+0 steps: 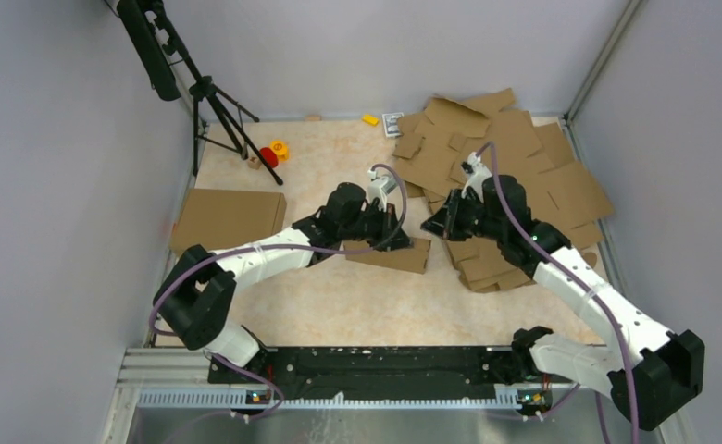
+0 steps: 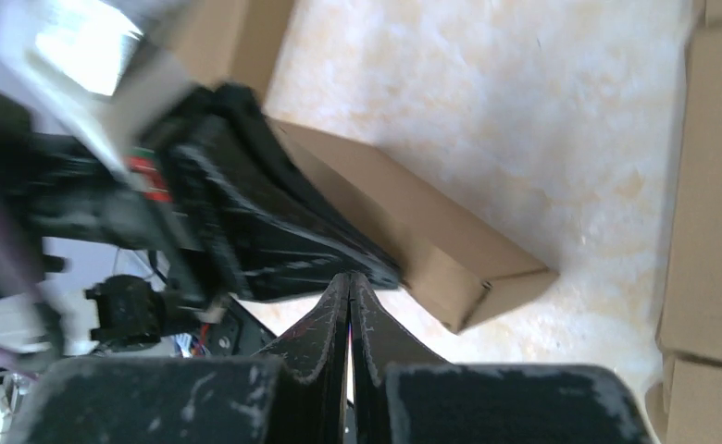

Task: Fold the paper box
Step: Close the paper box at the center of the board, then adjust the paper box at the center of the board.

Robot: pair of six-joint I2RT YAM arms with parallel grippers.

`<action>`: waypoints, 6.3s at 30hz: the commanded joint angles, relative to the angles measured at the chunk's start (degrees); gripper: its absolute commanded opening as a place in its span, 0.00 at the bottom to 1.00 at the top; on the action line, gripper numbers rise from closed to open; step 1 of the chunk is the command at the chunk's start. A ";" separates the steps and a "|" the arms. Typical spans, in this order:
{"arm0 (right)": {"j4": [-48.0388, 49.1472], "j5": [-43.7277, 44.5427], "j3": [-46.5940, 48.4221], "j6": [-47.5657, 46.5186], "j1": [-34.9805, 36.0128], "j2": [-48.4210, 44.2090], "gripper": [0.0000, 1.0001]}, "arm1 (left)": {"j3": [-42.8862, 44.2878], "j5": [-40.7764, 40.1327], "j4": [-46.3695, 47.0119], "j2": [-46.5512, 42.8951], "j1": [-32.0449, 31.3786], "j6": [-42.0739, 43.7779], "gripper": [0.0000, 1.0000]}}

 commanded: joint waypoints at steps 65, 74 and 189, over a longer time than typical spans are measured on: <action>20.07 5.96 -7.46 4.28 5.30 23.55 0.58 | 37.20 -4.88 -21.78 32.55 23.88 18.94 0.00; 24.76 5.26 0.40 3.90 5.48 35.51 0.53 | 25.77 0.48 -20.47 28.14 23.25 12.90 0.00; 44.22 -12.13 -2.87 22.15 -5.01 29.99 0.51 | -5.24 9.28 -15.68 -0.45 16.93 4.53 0.41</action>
